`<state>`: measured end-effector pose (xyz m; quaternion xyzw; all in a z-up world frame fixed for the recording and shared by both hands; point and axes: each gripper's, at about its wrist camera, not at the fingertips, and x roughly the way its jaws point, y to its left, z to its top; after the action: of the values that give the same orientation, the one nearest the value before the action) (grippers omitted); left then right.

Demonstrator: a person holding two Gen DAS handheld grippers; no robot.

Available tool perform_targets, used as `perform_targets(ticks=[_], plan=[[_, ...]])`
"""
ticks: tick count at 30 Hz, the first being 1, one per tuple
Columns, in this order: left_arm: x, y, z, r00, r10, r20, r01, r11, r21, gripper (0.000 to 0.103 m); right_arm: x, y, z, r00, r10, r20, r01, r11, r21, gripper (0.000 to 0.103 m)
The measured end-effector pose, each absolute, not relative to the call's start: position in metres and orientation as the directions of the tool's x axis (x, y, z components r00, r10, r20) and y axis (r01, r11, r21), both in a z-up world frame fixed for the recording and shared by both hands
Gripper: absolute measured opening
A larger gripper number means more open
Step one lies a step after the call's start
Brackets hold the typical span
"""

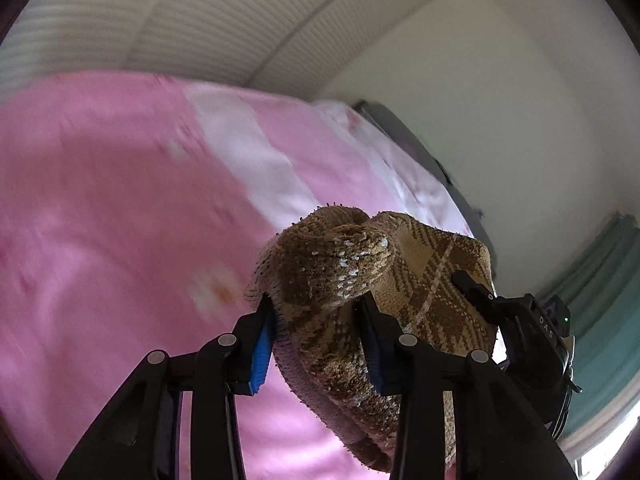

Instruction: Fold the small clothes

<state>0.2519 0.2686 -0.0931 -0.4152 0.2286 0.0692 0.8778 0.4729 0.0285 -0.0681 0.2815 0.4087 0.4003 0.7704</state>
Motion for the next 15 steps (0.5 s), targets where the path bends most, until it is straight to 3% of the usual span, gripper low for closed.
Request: perform_targets(ticks=[7,15], plan=[[0.265,0.400,-0.100,0.880,0.052,-0.473,-0.395,0.632,-0.666,0.038,0.509,0.184,-0.083,0.251,0.896,-0.368,-0.426,0.443,0.789,0.056],[0.315,0.472,-0.164,0.860,0.049,-0.508,-0.422,0.630,-0.652,0.039,0.565,0.262,-0.133,0.230,0.872,-0.432,-0.408,0.490,0.770,0.056]])
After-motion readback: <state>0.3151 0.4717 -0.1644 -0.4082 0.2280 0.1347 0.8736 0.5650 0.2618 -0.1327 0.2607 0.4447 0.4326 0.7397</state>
